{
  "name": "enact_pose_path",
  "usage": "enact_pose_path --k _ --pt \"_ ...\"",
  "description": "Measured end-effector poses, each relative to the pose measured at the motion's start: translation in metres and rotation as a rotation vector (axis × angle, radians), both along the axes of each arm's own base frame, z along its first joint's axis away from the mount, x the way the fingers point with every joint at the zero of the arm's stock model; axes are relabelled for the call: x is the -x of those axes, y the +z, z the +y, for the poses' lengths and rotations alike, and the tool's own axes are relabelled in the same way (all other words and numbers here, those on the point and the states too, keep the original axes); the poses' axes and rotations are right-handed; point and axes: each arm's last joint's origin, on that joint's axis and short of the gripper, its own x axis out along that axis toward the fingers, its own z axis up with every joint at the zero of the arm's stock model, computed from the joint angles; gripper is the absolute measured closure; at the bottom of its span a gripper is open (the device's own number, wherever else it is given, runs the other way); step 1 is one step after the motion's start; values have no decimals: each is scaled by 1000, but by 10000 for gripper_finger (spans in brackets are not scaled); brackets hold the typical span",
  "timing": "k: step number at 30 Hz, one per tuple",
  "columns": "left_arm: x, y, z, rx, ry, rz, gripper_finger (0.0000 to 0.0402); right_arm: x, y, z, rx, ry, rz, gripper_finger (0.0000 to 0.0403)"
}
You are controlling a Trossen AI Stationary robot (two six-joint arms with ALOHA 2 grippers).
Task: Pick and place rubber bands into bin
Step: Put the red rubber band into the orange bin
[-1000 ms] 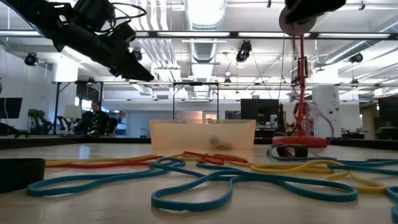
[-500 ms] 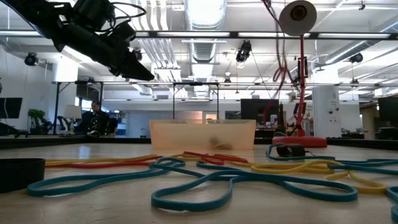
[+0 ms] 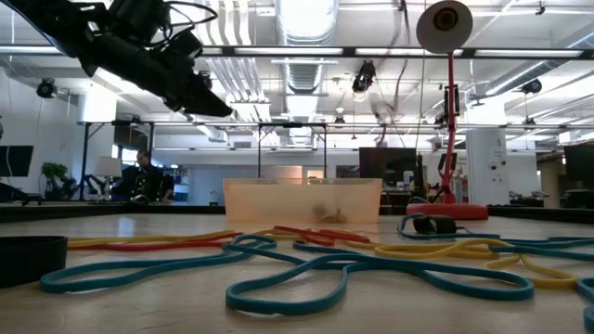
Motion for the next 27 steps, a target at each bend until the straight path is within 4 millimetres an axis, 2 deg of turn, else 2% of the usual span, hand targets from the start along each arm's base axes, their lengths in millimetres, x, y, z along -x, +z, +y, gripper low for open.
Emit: enact_pose_path --k 6,9,12,18,27 --pt "-1 5 0 -8 -1 -57 234 -20 -16 8 -15 23 116 395" --pt "-2 7 0 3 2 -76 234 -25 -18 8 81 -47 124 395" --pt "-2 6 0 3 1 -77 234 -28 -10 2 171 -84 71 395" --pt "-2 9 1 -6 0 -100 234 -44 -5 -36 216 -169 20 395" --pt "-2 8 0 -6 0 -102 234 -64 -15 -125 84 -270 -34 395"
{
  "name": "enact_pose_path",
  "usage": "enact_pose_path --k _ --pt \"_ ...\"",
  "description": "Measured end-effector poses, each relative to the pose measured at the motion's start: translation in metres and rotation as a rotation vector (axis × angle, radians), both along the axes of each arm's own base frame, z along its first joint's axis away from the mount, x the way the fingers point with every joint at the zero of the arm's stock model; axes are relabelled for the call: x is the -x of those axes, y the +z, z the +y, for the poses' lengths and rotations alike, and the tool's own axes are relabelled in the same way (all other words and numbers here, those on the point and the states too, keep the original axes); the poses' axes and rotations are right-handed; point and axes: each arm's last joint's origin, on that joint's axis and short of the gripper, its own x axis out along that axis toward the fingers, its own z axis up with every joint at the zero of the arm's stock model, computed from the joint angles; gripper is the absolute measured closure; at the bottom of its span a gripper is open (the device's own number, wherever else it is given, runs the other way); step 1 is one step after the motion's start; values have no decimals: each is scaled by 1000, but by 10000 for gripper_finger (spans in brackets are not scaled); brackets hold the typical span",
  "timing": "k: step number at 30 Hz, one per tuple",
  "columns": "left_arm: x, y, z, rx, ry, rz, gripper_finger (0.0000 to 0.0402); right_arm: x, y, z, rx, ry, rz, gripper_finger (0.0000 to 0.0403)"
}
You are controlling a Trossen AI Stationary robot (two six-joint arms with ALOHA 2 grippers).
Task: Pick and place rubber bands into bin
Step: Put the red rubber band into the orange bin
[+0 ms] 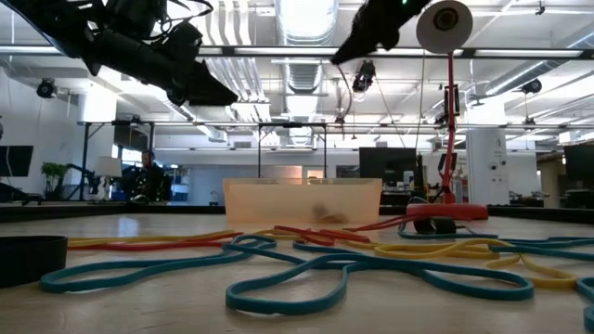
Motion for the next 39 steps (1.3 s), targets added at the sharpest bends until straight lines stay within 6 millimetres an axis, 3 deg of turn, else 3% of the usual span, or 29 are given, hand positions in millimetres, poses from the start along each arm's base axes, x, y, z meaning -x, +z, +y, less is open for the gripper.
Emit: enact_pose_path --k 8,17,24,33,39 --pt "0 0 0 0 -1 1 234 -14 -32 -57 -171 -56 18 395" --pt "0 0 0 -1 0 0 234 -29 -71 -83 -266 -123 88 395" --pt "0 0 0 -1 -1 1 234 -30 -77 -91 -370 -85 58 379" --pt "0 0 0 1 -6 2 234 -29 -77 -89 -392 -75 65 285" --pt "-1 -5 -10 48 -328 32 234 -14 -76 -69 -547 81 199 248"
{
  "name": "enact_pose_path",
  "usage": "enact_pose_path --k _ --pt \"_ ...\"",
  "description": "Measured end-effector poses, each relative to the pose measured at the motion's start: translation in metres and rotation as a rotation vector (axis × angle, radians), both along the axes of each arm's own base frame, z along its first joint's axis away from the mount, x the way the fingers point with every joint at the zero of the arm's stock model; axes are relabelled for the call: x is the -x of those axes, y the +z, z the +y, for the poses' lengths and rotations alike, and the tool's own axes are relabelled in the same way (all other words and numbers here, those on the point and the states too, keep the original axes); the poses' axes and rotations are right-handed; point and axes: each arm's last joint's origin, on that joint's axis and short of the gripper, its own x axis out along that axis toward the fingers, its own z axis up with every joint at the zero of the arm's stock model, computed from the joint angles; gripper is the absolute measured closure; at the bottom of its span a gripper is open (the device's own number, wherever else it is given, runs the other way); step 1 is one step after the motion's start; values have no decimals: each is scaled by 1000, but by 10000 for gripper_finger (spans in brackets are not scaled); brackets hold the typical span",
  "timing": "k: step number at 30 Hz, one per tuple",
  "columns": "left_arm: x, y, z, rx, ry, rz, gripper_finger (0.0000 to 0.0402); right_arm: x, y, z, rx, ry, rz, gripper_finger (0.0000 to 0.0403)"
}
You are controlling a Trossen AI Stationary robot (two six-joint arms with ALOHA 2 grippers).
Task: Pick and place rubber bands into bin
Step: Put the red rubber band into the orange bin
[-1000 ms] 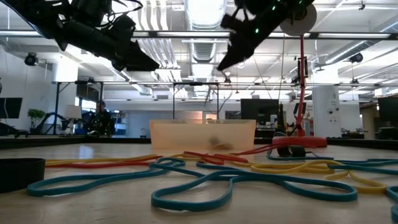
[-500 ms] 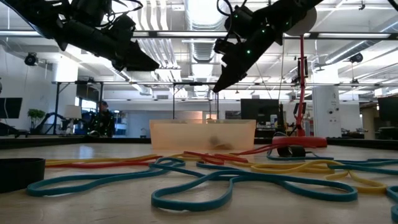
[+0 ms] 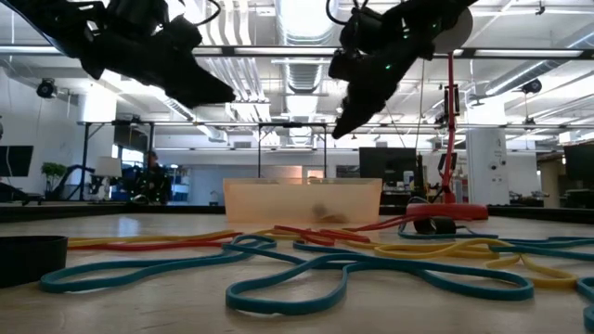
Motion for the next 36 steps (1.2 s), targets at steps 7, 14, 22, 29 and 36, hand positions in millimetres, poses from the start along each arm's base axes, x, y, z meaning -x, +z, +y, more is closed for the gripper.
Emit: enact_pose_path --k 7,14,22,29,36 --pt "1 -3 -3 24 -93 23 234 22 -19 42 -146 79 158 247" --pt "-1 -7 -2 32 -90 38 234 35 -57 82 -208 103 277 262" --pt "-9 -21 1 61 -89 100 234 28 -72 102 -153 156 126 276" --pt "-19 -35 5 80 -88 144 234 23 -70 110 -103 206 50 280" --pt "-24 -32 6 59 -91 111 234 26 -77 116 -134 182 42 280"
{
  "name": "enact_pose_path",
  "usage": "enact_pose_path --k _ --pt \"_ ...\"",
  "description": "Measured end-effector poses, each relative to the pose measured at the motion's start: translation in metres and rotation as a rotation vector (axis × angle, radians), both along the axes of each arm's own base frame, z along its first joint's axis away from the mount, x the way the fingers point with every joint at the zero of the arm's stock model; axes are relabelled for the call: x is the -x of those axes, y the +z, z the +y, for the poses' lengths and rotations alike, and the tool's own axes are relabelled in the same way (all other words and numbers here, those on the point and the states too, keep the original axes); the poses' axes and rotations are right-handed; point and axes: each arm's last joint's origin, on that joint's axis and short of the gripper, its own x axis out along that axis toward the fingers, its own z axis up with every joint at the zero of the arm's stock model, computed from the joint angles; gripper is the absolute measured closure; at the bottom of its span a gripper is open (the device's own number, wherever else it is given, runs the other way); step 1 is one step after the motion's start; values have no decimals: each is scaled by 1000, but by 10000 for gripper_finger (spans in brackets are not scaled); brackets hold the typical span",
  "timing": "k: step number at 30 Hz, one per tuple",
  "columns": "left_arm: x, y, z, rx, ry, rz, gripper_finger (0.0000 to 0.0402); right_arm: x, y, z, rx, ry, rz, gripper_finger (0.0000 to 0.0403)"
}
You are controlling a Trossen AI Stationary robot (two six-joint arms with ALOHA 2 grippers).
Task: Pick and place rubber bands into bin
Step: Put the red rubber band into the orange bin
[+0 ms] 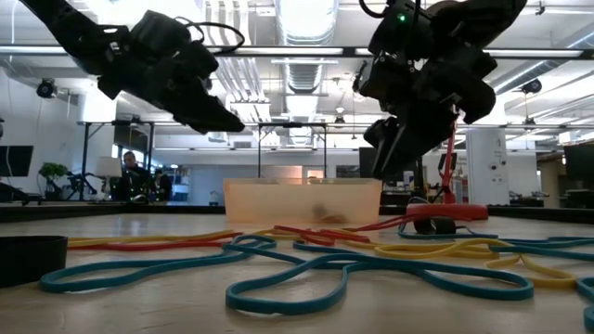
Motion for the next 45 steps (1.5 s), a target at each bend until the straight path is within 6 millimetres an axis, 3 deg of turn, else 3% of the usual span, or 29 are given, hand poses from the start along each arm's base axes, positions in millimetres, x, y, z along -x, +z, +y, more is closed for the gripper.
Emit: enact_pose_path --k 13,20,32,39,45 --pt "7 17 -8 -28 -24 -82 234 2 -16 6 14 -37 -15 294" --pt "9 20 -14 -28 -43 -98 234 -5 -38 8 7 -41 42 298" --pt "10 23 -18 -32 -60 -113 234 -6 -53 9 -5 -59 98 312" --pt "10 22 -18 -30 -59 -106 234 -5 -49 14 24 -12 79 386" --pt "10 22 -18 -30 -59 -104 234 -8 -24 13 27 -13 -14 394"
